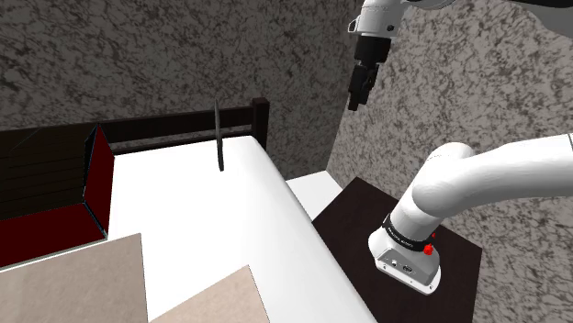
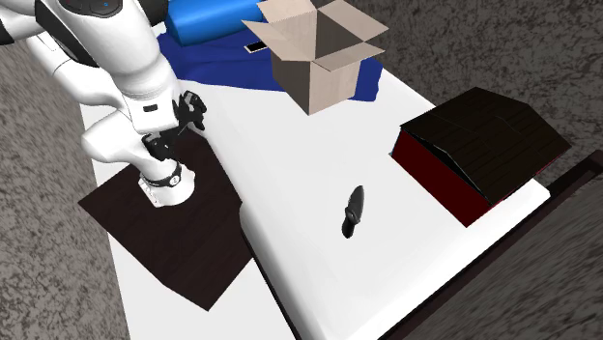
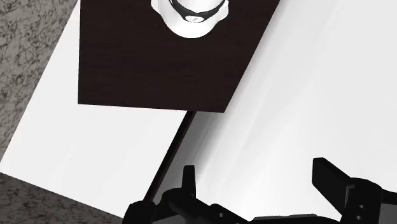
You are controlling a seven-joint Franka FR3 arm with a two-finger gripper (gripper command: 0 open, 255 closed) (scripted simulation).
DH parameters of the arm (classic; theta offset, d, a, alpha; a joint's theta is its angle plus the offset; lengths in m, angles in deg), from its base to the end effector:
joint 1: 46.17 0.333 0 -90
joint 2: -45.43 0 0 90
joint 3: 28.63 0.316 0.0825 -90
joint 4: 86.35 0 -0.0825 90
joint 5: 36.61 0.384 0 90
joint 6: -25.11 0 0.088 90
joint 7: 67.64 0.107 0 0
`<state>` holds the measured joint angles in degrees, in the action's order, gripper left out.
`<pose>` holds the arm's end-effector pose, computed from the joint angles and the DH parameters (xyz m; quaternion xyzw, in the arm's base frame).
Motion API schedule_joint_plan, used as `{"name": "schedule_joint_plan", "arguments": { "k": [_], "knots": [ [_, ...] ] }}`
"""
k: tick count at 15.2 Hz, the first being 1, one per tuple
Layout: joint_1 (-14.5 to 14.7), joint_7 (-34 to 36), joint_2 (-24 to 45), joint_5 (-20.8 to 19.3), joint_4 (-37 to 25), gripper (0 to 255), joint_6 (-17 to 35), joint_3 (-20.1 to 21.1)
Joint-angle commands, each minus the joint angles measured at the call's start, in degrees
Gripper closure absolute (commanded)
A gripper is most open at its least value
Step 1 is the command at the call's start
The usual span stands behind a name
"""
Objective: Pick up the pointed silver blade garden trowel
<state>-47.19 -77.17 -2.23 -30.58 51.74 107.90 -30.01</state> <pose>0.2797 -0.0014 0.5695 -0.9935 -0.0695 0.0601 0.0677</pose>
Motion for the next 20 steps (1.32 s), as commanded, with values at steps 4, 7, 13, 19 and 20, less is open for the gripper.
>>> {"name": "schedule_joint_plan", "arguments": {
  "k": [4,7,13,19,20],
  "knots": [
    [1.41,-4.53,3.14,-0.15,2.15,0,7.52,-0.97],
    [2.91,-9.06,7.06,0.09,3.46,0,14.97,-1.86],
    [6.38,-18.34,16.75,1.79,3.54,0,29.06,-3.52],
    [10.43,-28.37,27.85,5.47,0.37,0,41.03,-4.96],
    [11.11,-30.15,29.75,6.31,-0.45,0,42.74,-5.13]
  ]
}}
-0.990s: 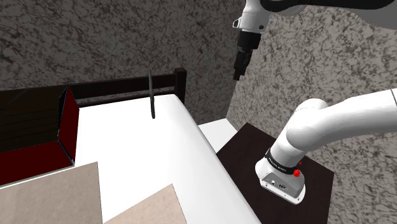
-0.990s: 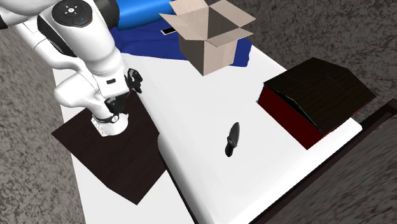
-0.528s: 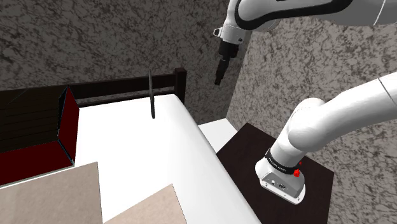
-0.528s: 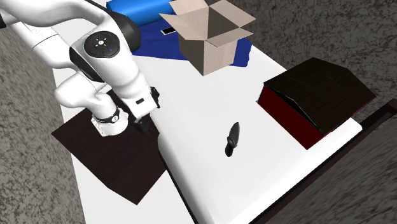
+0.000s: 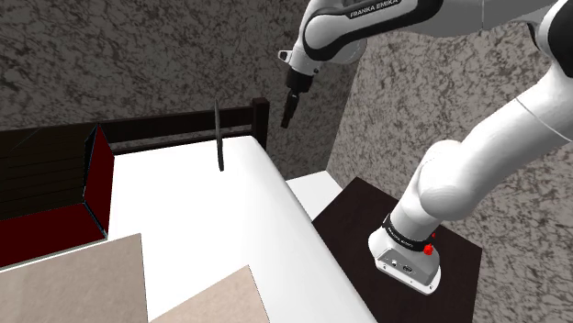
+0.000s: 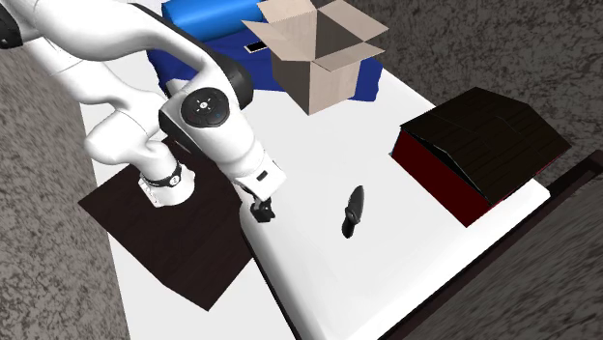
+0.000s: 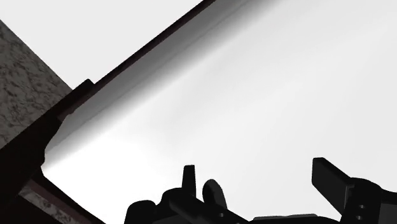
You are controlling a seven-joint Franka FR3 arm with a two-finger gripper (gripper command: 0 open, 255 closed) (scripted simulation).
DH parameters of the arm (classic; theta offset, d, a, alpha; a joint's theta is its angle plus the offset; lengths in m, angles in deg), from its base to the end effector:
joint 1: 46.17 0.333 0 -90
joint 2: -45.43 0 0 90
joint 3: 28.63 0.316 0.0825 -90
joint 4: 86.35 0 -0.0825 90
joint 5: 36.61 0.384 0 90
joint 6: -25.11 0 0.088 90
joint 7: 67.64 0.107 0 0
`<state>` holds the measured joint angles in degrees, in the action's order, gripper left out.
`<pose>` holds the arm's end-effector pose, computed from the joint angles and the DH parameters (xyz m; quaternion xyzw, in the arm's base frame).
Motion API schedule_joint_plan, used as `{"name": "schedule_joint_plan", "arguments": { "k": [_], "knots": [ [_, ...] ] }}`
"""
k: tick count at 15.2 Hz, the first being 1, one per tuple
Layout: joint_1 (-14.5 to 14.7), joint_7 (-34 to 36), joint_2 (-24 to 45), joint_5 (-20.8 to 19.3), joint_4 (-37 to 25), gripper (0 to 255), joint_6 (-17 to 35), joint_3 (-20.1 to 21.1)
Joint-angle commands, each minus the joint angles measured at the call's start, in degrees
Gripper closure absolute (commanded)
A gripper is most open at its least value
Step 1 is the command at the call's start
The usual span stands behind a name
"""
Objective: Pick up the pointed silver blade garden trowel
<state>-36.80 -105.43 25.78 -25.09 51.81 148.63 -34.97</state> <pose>0.4449 0.0302 0.4487 -0.9474 -0.2998 -0.0706 0.0875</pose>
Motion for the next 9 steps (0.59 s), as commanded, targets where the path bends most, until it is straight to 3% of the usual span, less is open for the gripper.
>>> {"name": "schedule_joint_plan", "arguments": {
  "k": [1,9],
  "knots": [
    [1.40,-3.70,3.65,1.72,-1.42,0,3.63,-0.33],
    [5.77,-18.93,18.54,10.59,-11.10,0,13.26,-0.15]
  ]
}}
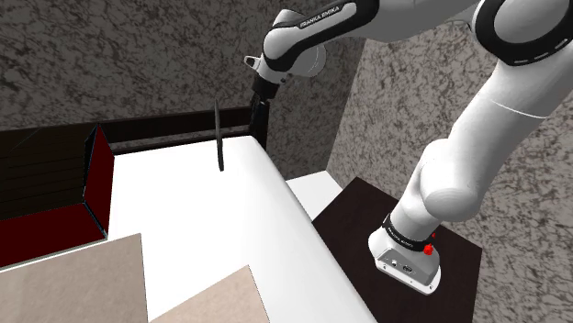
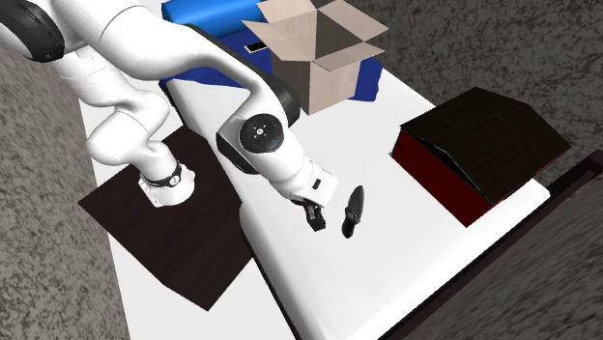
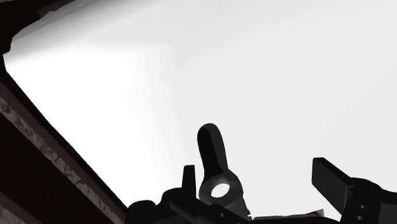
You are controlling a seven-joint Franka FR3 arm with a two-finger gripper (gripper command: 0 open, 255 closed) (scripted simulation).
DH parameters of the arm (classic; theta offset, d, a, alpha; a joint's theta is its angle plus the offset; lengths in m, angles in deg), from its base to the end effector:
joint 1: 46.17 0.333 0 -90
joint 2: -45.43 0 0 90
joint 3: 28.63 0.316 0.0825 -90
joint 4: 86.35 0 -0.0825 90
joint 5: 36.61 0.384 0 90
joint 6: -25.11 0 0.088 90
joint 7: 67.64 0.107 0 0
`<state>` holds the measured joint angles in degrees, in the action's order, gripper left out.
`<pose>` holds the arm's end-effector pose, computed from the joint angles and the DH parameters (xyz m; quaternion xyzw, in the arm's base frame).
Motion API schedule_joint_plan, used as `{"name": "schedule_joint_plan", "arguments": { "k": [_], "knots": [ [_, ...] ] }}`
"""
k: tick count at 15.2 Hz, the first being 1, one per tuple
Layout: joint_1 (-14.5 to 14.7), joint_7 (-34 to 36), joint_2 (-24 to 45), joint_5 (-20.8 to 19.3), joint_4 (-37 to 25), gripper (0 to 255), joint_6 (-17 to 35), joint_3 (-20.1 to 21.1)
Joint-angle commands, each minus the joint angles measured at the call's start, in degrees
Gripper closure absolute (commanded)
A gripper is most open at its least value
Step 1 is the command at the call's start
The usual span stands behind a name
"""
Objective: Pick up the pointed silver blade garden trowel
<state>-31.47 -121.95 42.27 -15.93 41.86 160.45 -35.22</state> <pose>0.5270 0.0792 0.4110 -0.8978 -0.4082 -0.1356 0.0946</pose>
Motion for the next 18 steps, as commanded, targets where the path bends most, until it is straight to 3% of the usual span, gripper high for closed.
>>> {"name": "schedule_joint_plan", "arguments": {
  "k": [1,7,17,18],
  "knots": [
    [0.78,-4.32,3.83,2.61,-2.63,0,2.25,0.37],
    [1.79,-14.85,14.04,8.74,-12.49,0,5.69,3.05],
    [1.38,-18.51,17.53,11.93,-11.20,0,10.11,4.13],
    [1.38,-18.45,17.52,11.89,-11.26,255,10.05,4.11]
  ]
}}
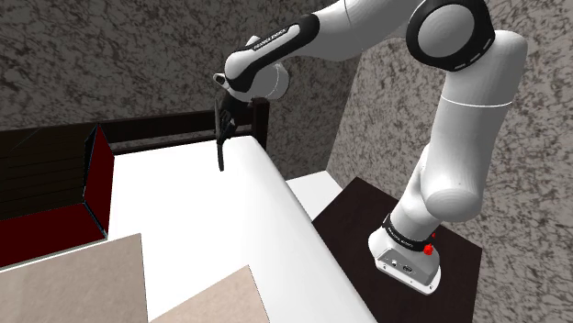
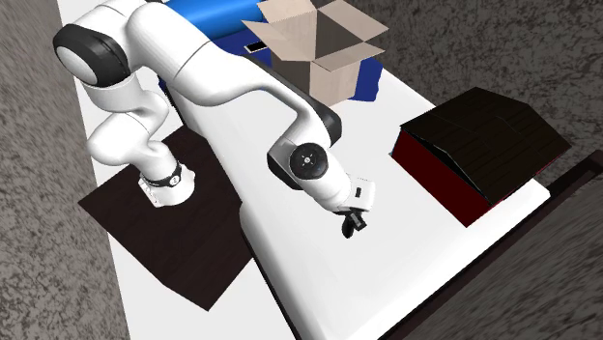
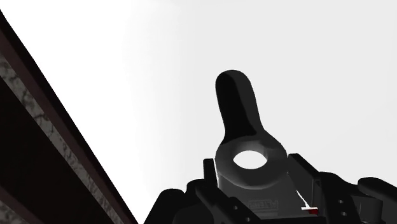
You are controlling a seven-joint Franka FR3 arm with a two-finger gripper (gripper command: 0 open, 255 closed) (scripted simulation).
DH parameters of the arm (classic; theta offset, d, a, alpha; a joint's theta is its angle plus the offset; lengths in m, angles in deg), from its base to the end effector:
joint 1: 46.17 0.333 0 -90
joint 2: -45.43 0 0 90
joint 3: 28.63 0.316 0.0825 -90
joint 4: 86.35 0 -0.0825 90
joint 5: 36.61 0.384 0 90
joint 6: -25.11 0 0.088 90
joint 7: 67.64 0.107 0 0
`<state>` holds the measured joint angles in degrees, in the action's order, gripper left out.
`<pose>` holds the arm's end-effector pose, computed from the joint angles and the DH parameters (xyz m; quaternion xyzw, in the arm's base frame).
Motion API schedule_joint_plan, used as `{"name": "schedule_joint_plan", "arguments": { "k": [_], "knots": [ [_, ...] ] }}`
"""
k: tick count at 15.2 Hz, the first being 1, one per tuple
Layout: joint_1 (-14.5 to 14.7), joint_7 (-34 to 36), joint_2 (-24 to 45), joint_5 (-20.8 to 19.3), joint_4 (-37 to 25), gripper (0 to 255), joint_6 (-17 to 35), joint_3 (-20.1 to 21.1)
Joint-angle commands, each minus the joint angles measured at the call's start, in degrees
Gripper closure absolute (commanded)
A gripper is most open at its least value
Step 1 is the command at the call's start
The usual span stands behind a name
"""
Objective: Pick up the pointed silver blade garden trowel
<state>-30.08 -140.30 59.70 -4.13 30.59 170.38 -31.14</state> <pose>0.5954 0.1385 0.3444 -0.8380 -0.5008 -0.1925 0.0992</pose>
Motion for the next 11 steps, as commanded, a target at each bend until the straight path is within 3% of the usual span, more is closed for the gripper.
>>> {"name": "schedule_joint_plan", "arguments": {
  "k": [1,11],
  "knots": [
    [-0.02,-0.11,0.08,0.09,0.03,255,0.11,0.02],
    [0.10,0.79,-0.80,-0.72,-0.25,255,-0.95,-0.24]
  ]
}}
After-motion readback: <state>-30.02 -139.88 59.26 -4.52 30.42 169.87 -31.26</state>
